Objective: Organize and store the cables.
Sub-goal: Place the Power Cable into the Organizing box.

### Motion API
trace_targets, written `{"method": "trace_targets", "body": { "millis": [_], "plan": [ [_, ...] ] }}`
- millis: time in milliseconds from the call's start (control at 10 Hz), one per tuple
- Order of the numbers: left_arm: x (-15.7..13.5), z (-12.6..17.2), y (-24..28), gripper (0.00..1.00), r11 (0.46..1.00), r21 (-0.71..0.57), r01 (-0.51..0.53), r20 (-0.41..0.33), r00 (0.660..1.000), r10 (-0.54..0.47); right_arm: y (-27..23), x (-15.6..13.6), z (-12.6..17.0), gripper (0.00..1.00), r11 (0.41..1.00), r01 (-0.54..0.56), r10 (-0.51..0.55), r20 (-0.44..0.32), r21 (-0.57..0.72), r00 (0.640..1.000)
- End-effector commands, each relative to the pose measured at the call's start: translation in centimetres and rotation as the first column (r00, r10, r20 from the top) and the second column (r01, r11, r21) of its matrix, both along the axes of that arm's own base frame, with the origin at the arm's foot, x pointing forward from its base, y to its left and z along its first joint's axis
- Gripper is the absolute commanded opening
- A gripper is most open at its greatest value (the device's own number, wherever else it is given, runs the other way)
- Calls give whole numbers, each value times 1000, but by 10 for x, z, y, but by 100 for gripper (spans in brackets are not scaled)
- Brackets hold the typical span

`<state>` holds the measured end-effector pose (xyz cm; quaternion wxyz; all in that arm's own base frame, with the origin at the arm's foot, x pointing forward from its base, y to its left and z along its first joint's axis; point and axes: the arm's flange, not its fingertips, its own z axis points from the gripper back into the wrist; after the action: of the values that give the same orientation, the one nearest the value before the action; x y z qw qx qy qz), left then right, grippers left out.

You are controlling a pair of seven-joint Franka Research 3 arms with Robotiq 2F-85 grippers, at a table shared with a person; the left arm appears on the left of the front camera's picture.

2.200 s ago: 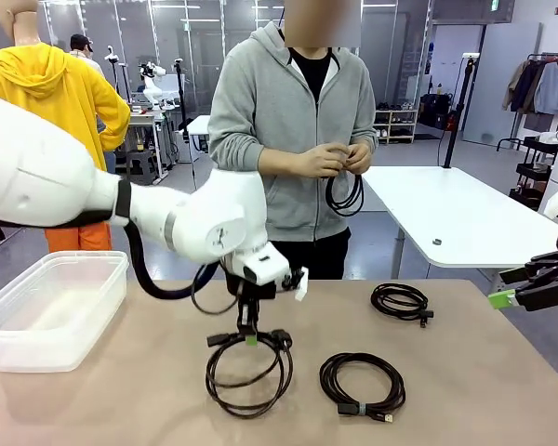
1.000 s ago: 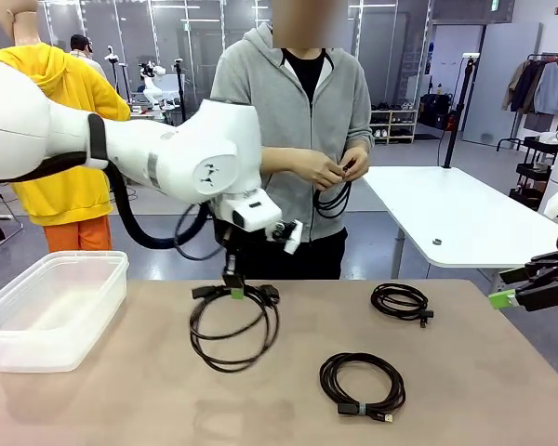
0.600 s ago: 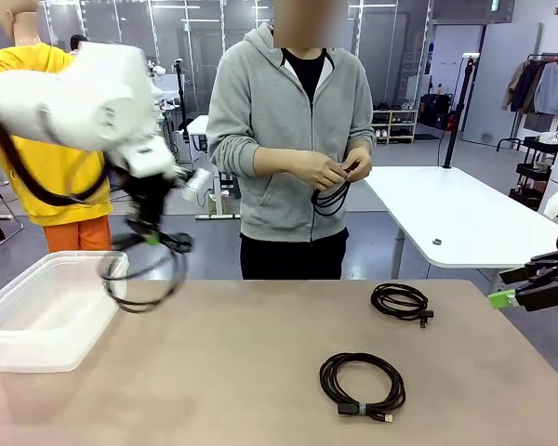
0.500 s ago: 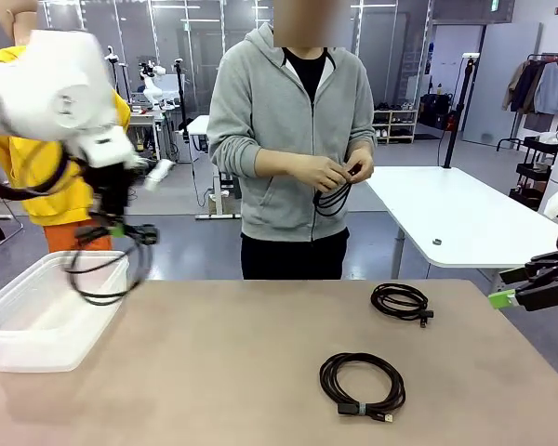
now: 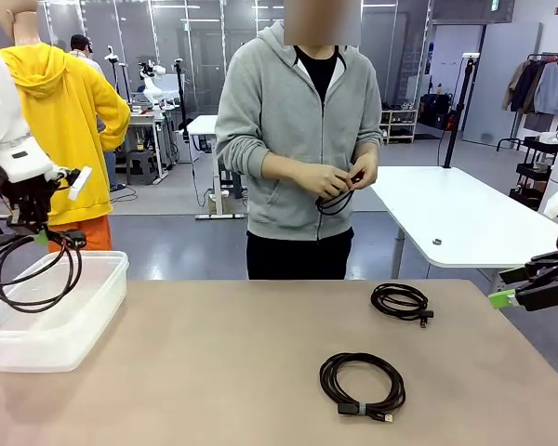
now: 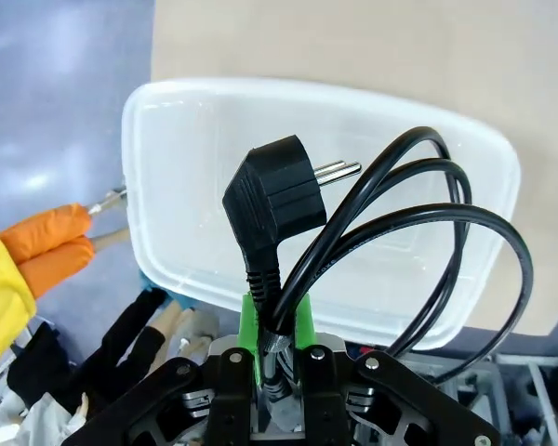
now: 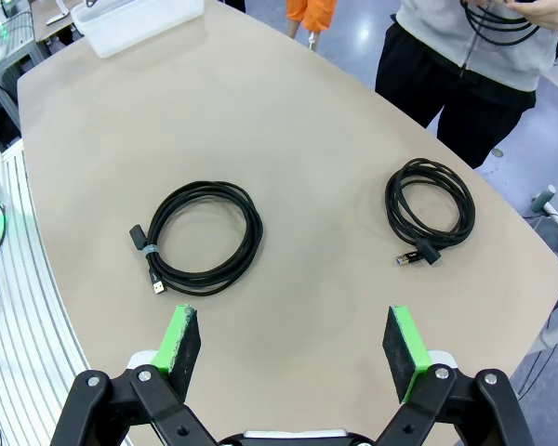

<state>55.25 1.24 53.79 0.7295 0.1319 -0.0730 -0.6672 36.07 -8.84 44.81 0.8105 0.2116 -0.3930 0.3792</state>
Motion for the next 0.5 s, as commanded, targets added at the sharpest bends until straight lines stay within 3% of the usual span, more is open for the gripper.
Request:
{"method": "trace_targets", "body": {
  "millis": [0,300,400],
  "plan": [
    [5,-9,6,17,999,-11,47,25,999,-46,1,0,3,100,1000,11,-10,-21,9,1000],
    [24,-42,11,17,996,83,-20,33,999,17,1,0,3,100,1000,11,-10,-21,9,1000],
    [29,-60,8,17,997,61,-37,28,999,36,1,0,3,100,1000,11,-10,-21,9,1000]
  ]
}}
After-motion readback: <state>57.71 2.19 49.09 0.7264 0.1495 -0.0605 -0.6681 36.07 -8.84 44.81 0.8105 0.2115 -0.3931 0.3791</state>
